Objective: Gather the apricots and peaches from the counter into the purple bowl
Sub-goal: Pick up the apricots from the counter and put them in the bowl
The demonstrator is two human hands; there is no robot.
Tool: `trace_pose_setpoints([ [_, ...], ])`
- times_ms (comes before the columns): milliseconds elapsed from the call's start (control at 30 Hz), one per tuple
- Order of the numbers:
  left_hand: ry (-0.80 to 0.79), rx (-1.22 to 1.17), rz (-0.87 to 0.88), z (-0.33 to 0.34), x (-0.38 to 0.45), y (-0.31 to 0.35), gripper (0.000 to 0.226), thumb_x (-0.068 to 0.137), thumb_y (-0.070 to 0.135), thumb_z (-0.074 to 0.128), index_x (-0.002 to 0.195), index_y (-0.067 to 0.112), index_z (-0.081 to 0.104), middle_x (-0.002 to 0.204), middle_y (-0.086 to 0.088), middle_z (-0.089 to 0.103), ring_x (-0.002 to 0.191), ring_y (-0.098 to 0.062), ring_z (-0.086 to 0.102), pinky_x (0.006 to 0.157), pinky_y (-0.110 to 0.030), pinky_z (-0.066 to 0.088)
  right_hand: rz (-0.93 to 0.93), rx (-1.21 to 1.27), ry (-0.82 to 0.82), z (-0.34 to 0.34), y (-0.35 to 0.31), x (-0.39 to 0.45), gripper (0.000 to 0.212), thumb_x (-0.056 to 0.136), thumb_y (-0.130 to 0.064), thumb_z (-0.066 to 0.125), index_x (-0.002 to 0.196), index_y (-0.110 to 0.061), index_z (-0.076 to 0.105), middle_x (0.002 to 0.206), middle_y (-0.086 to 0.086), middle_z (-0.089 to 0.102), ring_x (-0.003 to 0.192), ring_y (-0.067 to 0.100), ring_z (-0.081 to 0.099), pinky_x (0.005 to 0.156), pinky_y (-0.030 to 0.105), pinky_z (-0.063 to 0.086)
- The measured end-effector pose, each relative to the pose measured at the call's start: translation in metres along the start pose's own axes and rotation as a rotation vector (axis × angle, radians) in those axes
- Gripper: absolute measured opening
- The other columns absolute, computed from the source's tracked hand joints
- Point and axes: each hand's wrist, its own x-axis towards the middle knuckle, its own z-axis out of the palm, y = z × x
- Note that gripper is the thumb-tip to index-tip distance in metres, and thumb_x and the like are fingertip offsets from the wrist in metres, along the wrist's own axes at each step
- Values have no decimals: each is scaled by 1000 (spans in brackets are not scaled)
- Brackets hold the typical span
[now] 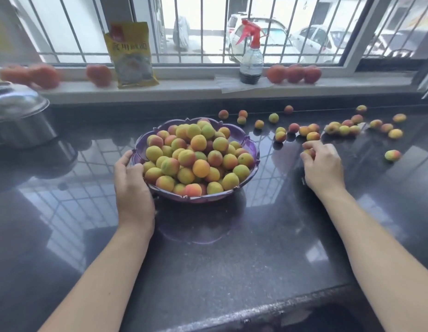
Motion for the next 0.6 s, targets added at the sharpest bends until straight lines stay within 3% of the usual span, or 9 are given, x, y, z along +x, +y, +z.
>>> trace_pose_setpoints([
  [167,-5,16,-7,-1,0,1,47,96,28,50,143,30,56,134,-3,67,122,-22,69,102,-46,60,0,111,-46,-3,-16,-9,24,102,-16,56,122,-13,69,119,14,51,106,25,51,87,22,32],
  [333,-10,28,2,-1,-1,4,48,89,34,51,137,35,58,132,0,68,120,-20,69,106,-53,57,-60,270,-30,-21,-45,-9,25,92,-15,70,118,-18,70,112,2,62,102,24,64,89,27,47],
  [433,-8,37,-5,-1,-1,5,48,87,35,51,135,36,58,132,0,68,119,-20,69,105,-53,58,-151,535,-171,-43,-91,-19,31,89,-22,78,116,-21,63,97,-6,71,87,10,68,81,23,53],
  [500,-15,40,-4,0,0,4,49,88,34,51,137,34,57,131,-1,68,119,-20,70,104,-52,58,-265,511,-278,-50,-121,-32,26,88,-28,78,109,-21,64,91,-8,71,83,4,67,75,16,52],
  [600,-23,35,4,-1,0,2,46,92,31,50,137,34,56,127,2,69,116,-19,71,102,-50,60,-386,311,-359,-44,-144,-51,19,86,-37,77,100,-27,68,89,-13,68,86,5,62,73,17,46],
])
